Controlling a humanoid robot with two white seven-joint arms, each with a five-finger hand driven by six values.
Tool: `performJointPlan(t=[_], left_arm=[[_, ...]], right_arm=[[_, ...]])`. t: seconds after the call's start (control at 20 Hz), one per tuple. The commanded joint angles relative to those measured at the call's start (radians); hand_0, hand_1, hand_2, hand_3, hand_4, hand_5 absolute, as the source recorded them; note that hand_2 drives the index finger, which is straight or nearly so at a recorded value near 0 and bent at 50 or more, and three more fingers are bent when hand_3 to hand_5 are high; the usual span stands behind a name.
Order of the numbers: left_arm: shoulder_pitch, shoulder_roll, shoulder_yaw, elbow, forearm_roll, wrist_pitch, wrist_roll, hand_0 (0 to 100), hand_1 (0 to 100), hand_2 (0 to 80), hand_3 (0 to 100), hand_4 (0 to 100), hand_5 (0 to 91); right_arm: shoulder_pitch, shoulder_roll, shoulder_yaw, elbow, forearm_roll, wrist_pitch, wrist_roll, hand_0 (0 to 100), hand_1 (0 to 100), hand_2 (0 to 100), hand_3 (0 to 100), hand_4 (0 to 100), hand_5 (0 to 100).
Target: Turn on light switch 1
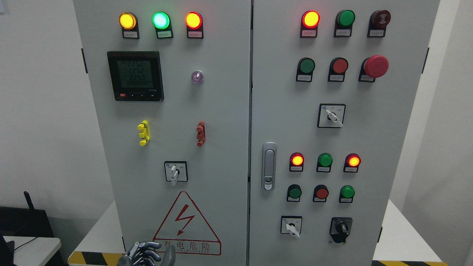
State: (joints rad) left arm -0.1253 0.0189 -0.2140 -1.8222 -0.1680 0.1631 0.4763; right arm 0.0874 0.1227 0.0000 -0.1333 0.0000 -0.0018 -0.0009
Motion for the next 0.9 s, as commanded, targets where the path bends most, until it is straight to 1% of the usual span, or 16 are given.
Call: performJointPlan(t=[0.0, 0.1, 0.35, 0.5, 0.6, 0.85], left_arm=[[-0.069, -0.093, -0.039, -0.003, -0.034, 0.048, 0.019, 7, 58, 51.6, 79, 84, 70.4], [-0.097, -0.097, -0.039, -0.003, -0.034, 0.085, 0.033, 7, 58, 51.6, 79, 84, 70.5], [-0.131, -0.105, -0.033, 0.000, -0.037, 0.118, 0.039, 7, 57, 51.5, 79, 84, 70.7], [-0.161, -0.112, -0.028, 0.003, -0.044, 0.137, 0.059, 7, 57, 50.7, 77, 83, 70.4], [-0.183, -0.116, -0.019, 0.003, -0.044, 0.165, 0.061, 7, 57, 50.3, 77, 83, 70.3], [-0.204, -0.117, 0.019, 0.001, -0.045, 0.179, 0.061, 7, 57, 48.7, 75, 82, 70.0]], right_arm=[[0.000, 0.000, 0.020, 0.000, -0.026, 0.000, -0.001, 12, 39, 0, 0, 0, 0], [0.000, 0.000, 0.020, 0.000, -0.026, 0.000, -0.001, 12, 39, 0, 0, 0, 0], [0.000, 0.000, 0.020, 0.000, -0.026, 0.000, -0.001, 12, 39, 0, 0, 0, 0], [0.000, 0.000, 0.020, 0.000, -0.026, 0.000, -0.001, 12, 39, 0, 0, 0, 0], [0.000, 0.000, 0.020, 0.000, -0.026, 0.000, -0.001, 12, 39, 0, 0, 0, 0], [0.000, 0.000, 0.020, 0.000, -0.026, 0.000, -0.001, 12, 39, 0, 0, 0, 0]])
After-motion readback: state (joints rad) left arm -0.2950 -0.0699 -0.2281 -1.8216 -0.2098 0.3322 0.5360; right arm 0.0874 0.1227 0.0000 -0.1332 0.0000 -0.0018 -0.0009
